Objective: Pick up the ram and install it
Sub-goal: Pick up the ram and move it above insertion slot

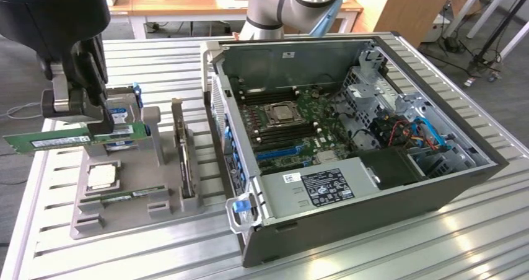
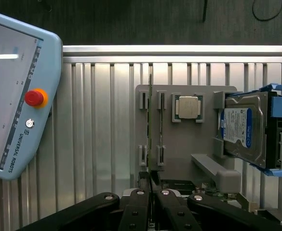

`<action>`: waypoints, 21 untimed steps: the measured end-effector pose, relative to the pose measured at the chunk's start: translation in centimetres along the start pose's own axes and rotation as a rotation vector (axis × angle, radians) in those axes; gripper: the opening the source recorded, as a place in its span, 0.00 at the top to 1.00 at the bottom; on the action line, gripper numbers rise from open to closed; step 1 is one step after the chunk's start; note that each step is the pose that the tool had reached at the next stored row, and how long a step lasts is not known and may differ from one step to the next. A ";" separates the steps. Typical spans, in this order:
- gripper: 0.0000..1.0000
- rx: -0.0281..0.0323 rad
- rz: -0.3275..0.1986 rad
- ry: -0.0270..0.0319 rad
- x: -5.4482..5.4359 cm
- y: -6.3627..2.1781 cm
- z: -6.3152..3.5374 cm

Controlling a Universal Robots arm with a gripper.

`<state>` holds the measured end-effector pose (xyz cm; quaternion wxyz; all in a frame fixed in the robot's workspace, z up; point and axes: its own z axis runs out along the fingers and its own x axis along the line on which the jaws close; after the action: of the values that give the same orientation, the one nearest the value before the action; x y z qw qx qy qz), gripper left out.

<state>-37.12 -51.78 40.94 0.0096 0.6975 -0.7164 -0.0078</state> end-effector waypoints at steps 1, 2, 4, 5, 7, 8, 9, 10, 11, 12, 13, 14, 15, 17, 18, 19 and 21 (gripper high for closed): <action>0.89 -0.0001 0.000 0.0000 0.0 -0.01 -0.01; 0.89 -0.0002 0.000 0.0001 0.0 -0.06 -0.02; 0.89 -0.0001 0.000 0.0000 0.0 -0.30 -0.01; 0.89 -0.0001 0.000 0.0000 0.0 -0.51 -0.02; 0.89 -0.0001 0.000 0.0000 0.0 -1.06 -0.03; 0.89 -0.0001 0.000 0.0001 0.0 -1.34 -0.04; 0.89 0.0000 0.000 0.0000 0.0 -1.63 -0.04; 0.89 -0.0001 -0.001 -0.0001 -0.1 -1.94 -0.05; 0.89 0.0000 -0.001 -0.0003 -0.1 -2.27 -0.05; 0.89 -0.0001 -0.002 -0.0004 -0.1 -2.64 -0.07; 0.89 -0.0001 -0.003 -0.0006 -0.1 -3.08 -0.08; 0.89 0.0000 -0.004 -0.0010 -0.1 -3.49 -0.09; 0.89 0.0001 -0.005 -0.0013 -0.1 -3.91 -0.09; 0.89 -0.0001 -0.008 -0.0016 -0.1 -4.80 -0.12; 0.89 0.0000 -0.009 -0.0019 -0.1 -5.26 -0.13; 0.89 -0.0001 -0.011 -0.0020 -0.1 -5.69 -0.14; 0.89 -0.0001 -0.015 -0.0023 -0.2 -6.50 -0.17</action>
<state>-30.61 -51.78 40.94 0.0088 0.7027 -0.7114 -0.0087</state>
